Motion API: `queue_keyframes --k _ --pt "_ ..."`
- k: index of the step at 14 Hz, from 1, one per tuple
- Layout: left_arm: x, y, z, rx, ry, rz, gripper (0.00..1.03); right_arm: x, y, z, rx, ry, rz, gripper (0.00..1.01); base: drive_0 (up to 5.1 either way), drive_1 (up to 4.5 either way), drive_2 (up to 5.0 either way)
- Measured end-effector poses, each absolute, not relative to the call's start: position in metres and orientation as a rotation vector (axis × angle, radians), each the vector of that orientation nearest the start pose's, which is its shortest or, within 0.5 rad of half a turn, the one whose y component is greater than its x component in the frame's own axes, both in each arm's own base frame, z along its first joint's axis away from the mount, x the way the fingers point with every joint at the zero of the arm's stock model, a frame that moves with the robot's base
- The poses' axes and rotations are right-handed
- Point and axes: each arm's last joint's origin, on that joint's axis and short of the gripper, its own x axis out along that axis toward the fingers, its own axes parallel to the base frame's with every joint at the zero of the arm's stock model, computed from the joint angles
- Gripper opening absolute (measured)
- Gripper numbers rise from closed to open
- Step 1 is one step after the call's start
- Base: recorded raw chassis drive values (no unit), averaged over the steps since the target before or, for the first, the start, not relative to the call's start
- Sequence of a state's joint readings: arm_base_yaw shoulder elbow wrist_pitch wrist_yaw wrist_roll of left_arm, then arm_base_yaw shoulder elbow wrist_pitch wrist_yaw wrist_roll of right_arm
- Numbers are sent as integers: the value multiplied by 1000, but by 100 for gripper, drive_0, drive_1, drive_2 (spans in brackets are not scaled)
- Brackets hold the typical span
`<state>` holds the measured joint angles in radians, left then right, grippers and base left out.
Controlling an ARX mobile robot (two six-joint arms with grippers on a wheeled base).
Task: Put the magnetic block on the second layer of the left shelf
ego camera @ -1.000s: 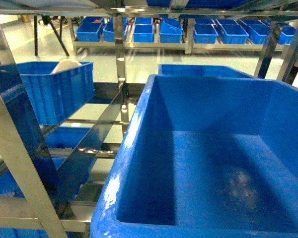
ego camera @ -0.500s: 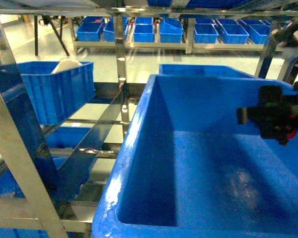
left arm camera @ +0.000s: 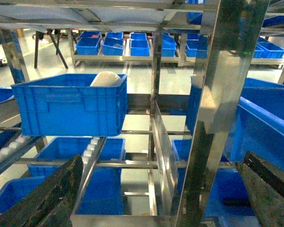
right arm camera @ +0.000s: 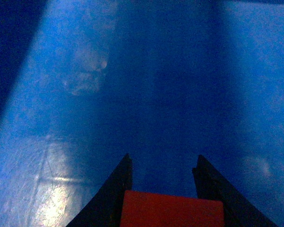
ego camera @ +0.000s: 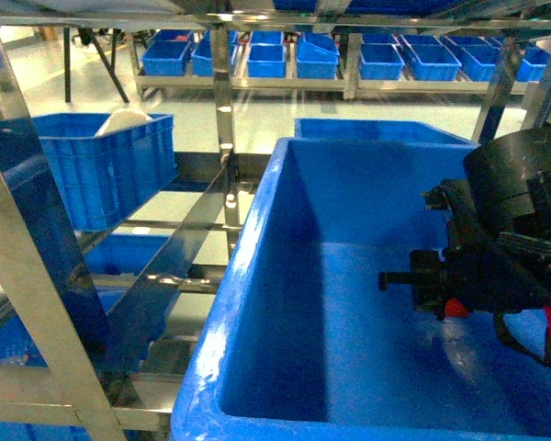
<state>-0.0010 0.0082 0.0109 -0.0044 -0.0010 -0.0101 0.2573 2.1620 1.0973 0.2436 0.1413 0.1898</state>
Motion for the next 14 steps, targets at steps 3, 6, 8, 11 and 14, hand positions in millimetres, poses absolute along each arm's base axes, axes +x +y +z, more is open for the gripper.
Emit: queue_keyframes --k 3,6,8,11,14 --pt "98 0 166 -10 2 0 98 370 110 108 -75 596 48 80 0 0 0" --pt "98 0 166 -10 1 0 98 332 94 146 -152 466 23 97 0 0 0" --pt "98 0 166 -10 1 0 98 294 87 171 -221 393 26 98 0 0 0" --pt "98 0 166 -10 2 0 98 248 65 202 -275 268 -70 98 0 0 0" --pt "98 0 166 -10 1 0 98 232 50 210 -285 222 -150 98 0 0 0"
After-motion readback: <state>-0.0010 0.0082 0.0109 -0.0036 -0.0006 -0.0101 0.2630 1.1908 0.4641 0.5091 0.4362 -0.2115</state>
